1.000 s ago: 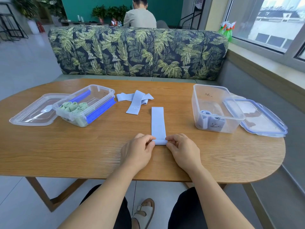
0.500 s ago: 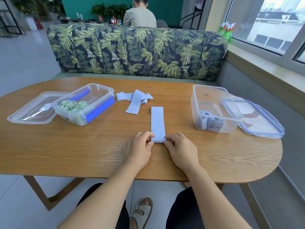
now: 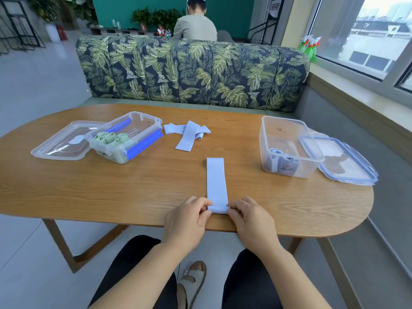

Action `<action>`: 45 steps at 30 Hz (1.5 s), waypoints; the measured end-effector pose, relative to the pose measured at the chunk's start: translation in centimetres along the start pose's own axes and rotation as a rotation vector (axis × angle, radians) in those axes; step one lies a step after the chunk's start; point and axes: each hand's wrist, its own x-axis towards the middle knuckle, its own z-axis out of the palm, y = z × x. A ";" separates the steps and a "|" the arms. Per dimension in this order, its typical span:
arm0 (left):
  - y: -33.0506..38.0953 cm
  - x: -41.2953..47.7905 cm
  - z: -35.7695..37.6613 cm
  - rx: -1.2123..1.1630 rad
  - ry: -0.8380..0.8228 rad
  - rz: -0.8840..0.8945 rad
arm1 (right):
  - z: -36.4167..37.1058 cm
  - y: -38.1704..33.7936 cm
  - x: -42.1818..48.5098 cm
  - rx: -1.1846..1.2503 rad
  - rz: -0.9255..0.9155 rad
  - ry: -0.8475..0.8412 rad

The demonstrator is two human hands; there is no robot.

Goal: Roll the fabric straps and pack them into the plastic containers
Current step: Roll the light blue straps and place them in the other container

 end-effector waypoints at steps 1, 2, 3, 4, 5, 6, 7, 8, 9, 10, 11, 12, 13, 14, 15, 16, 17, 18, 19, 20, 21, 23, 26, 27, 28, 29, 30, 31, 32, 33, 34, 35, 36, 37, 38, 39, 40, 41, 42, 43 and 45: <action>0.1 -0.3 -0.1 0.001 -0.003 0.003 | 0.0 -0.1 -0.4 0.000 0.003 0.003; 0.1 -0.6 -0.2 0.004 -0.004 0.006 | -0.1 -0.2 -0.8 0.002 0.007 0.003; 0.2 -0.8 -0.3 0.007 -0.005 0.006 | -0.2 -0.3 -1.1 0.005 0.014 0.000; 0.2 -1.0 -0.3 0.010 -0.008 0.005 | -0.2 -0.4 -1.4 0.009 0.020 -0.002; 0.3 -1.1 -0.4 0.015 -0.009 0.004 | -0.3 -0.5 -1.6 0.015 0.028 -0.001; 0.4 -1.2 -0.4 0.020 -0.012 0.002 | -0.4 -0.7 -1.6 0.028 0.041 0.004; 0.5 -1.2 -0.5 0.024 -0.016 -0.003 | -0.4 -0.8 -1.7 0.057 0.065 0.011; 0.6 -1.2 -0.5 0.024 -0.019 -0.010 | -0.5 -0.9 -1.7 0.102 0.099 0.018; 0.7 -1.2 -0.6 0.021 -0.023 -0.020 | -0.5 -1.1 -1.7 0.153 0.137 0.020; 0.8 -1.1 -0.6 0.019 -0.027 -0.031 | -0.6 -1.2 -1.7 0.197 0.168 0.020; 0.9 -1.0 -0.6 0.017 -0.033 -0.040 | -0.6 -1.2 -1.7 0.223 0.187 0.015; 0.9 -0.9 -0.7 0.015 -0.040 -0.047 | -0.6 -1.2 -1.6 0.236 0.199 0.007; 1.0 -0.8 -0.7 0.010 -0.050 -0.053 | -0.6 -1.2 -1.5 0.240 0.212 -0.005; 1.0 -0.7 -0.8 0.005 -0.061 -0.060 | -0.7 -1.2 -1.3 0.239 0.227 -0.018; 1.1 -0.6 -0.9 -0.002 -0.073 -0.069 | -0.8 -1.2 -1.1 0.235 0.243 -0.032; 1.1 -0.5 -0.9 -0.013 -0.084 -0.079 | -0.9 -1.2 -1.0 0.232 0.256 -0.045; 1.0 -0.4 -0.9 -0.032 -0.094 -0.087 | -1.0 -1.2 -0.8 0.232 0.267 -0.058; 1.0 -0.3 -0.9 -0.060 -0.097 -0.090 | -1.1 -1.3 -0.7 0.234 0.277 -0.070; 1.0 -0.3 -0.9 -0.092 -0.094 -0.092 | -1.1 -1.3 -0.6 0.238 0.282 -0.080; 1.1 -0.3 -0.9 -0.120 -0.088 -0.092 | -1.1 -1.2 -0.5 0.238 0.284 -0.088; 1.1 -0.3 -0.8 -0.137 -0.083 -0.089 | -1.1 -1.2 -0.4 0.234 0.283 -0.093; 1.2 -0.2 -0.5 -0.137 -0.074 -0.085 | -1.2 -1.3 -0.3 0.225 0.285 -0.101; 1.2 0.2 -0.5 -0.148 -0.063 -0.106 | -1.4 -1.5 -0.1 0.218 0.290 -0.130; 1.2 0.4 -0.5 -0.155 -0.067 -0.109 | -1.5 -1.5 0.0 0.223 0.289 -0.137; 1.1 0.6 -0.5 -0.157 -0.074 -0.111 | -1.6 -1.5 0.0 0.243 0.287 -0.137; 1.1 0.7 -0.5 -0.154 -0.081 -0.112 | -1.6 -1.5 0.0 0.282 0.283 -0.122; 1.1 0.8 -0.5 -0.150 -0.086 -0.113 | -1.7 -1.4 -0.1 0.340 0.275 -0.094; 1.1 0.9 -0.5 -0.146 -0.090 -0.115 | -1.6 -1.3 -0.3 0.399 0.262 -0.059; 1.1 1.0 -0.5 -0.140 -0.092 -0.117 | -1.5 -1.1 -0.5 0.435 0.241 -0.020; 1.1 1.1 -0.5 -0.134 -0.092 -0.119 | -1.3 -1.0 -0.7 0.437 0.218 0.010; 1.0 1.2 -0.5 -0.126 -0.093 -0.121 | -1.1 -0.8 -0.8 0.413 0.200 0.024; 1.0 1.3 -0.5 -0.117 -0.092 -0.123 | -0.9 -0.7 -0.8 0.378 0.185 0.022; 1.0 1.4 -0.4 -0.108 -0.093 -0.126 | -0.8 -0.6 -0.7 0.336 0.173 0.012; 1.0 1.5 -0.4 -0.099 -0.091 -0.126 | -0.6 -0.5 -0.5 0.301 0.163 0.000; 1.1 1.6 -0.4 -0.090 -0.091 -0.127 | -0.5 -0.5 -0.3 0.275 0.158 -0.013; 1.1 1.6 -0.4 -0.080 -0.091 -0.126 | -0.5 -0.3 0.0 0.255 0.157 -0.022; 1.2 1.6 -0.4 -0.071 -0.093 -0.125 | -0.5 -0.3 0.3 0.239 0.158 -0.031; 1.2 1.7 -0.3 -0.066 -0.093 -0.119 | -0.6 -0.2 0.5 0.223 0.159 -0.041; 1.0 1.8 -0.2 -0.072 -0.091 -0.109 | -0.6 -0.1 0.7 0.206 0.159 -0.050; 0.8 1.8 -0.1 -0.098 -0.087 -0.097 | -0.7 0.0 0.9 0.189 0.160 -0.057; 0.3 1.8 0.1 -0.234 -0.069 -0.085 | -0.7 0.1 1.2 0.164 0.167 -0.066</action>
